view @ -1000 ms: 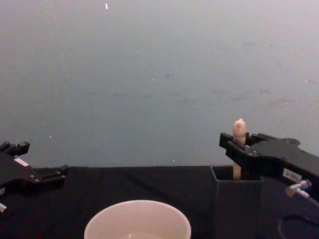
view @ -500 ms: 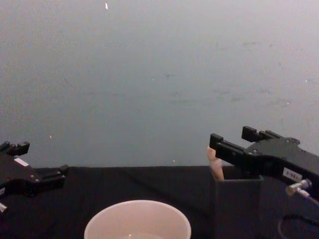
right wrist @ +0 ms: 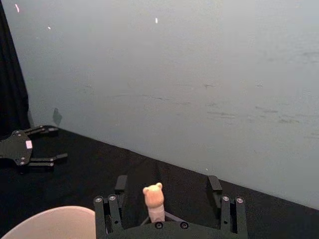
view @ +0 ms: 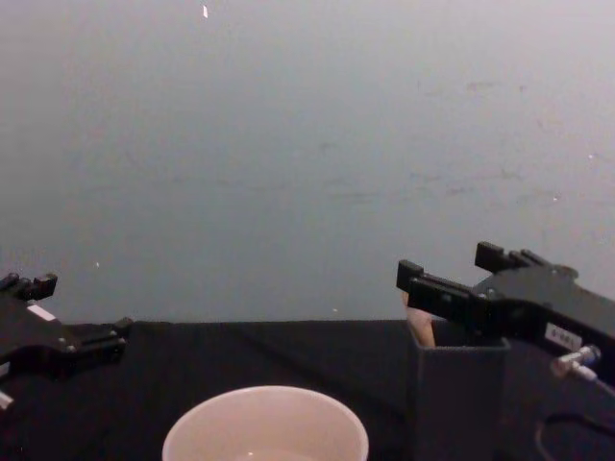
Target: Pick up the stirring spoon with one hand, stir inside the cup, then place it back in its original position.
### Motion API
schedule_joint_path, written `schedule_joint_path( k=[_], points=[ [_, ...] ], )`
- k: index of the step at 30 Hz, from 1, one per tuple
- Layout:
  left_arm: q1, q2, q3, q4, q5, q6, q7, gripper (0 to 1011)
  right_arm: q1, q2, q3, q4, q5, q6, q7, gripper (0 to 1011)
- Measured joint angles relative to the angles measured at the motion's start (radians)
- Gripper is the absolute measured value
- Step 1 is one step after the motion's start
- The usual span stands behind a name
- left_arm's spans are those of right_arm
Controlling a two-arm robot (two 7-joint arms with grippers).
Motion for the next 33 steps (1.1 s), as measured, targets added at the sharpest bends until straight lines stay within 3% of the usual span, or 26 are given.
schedule_joint_path(
  k=[9,17,20,25,33],
  points=[
    [0.000,0.000,0.000,0.000,0.000,0.000,0.000,1001,0.005,-0.006,0.015,-0.005,0.015,-0.010,0.004,1000],
    [0.000,0.000,0.000,0.000,0.000,0.000,0.000,1001,0.041,-0.035,0.088,0.001,0.030,-0.036,-0.057,1000],
    [0.000,0.000,0.000,0.000,0.000,0.000,0.000,1001,0.056,-0.038,0.112,0.038,-0.012,-0.049,-0.097,1000],
    [0.000,0.000,0.000,0.000,0.000,0.000,0.000,1001,0.055,-0.027,0.117,0.100,-0.095,-0.047,-0.133,1000],
    [0.000,0.000,0.000,0.000,0.000,0.000,0.000,1001,0.023,-0.015,0.109,0.144,-0.165,-0.009,-0.141,1000]
  ],
)
